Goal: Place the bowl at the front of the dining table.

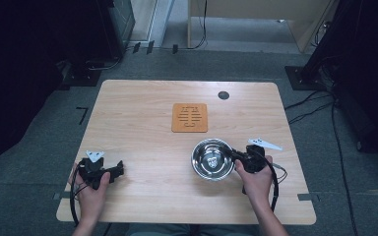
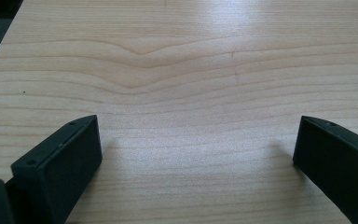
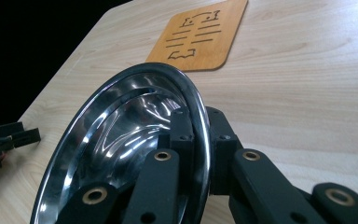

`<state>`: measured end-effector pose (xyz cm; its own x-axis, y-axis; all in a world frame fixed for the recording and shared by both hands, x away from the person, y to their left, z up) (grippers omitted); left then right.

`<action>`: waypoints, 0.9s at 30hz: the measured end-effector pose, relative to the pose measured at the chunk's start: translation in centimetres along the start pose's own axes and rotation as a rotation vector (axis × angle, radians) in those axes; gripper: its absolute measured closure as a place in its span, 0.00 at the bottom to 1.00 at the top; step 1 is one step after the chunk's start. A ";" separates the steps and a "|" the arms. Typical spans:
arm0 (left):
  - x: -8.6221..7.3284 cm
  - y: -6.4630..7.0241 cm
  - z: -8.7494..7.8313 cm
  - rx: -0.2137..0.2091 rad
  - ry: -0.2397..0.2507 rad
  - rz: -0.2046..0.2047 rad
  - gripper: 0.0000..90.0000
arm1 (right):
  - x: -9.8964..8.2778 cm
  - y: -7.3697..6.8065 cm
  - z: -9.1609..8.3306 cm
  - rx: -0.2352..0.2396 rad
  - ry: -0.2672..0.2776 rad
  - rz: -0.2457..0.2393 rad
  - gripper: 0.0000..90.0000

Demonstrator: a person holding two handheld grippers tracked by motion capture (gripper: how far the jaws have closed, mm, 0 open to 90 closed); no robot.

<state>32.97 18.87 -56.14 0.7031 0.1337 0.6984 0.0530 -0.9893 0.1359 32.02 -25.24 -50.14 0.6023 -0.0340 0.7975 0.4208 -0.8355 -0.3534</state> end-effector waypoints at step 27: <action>0.0 0.0 0.0 0.006 0.001 -0.007 0.01 | 3.3 -1.2 4.6 -0.016 0.025 0.015 0.94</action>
<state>32.92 18.90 -56.14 0.7017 0.1402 0.6985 0.0619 -0.9887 0.1363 36.68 -21.84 -49.37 0.5911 -0.0603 0.8043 0.4006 -0.8435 -0.3577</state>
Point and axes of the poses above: each handheld gripper's, and its own axes: z roughly forward along the jaws, x roughly out of its top, y roughly to its right, the point moved 6 cm from there along z, roughly forward along the jaws, and after that the axes turned 11 degrees about -z, right-handed, at the moved point
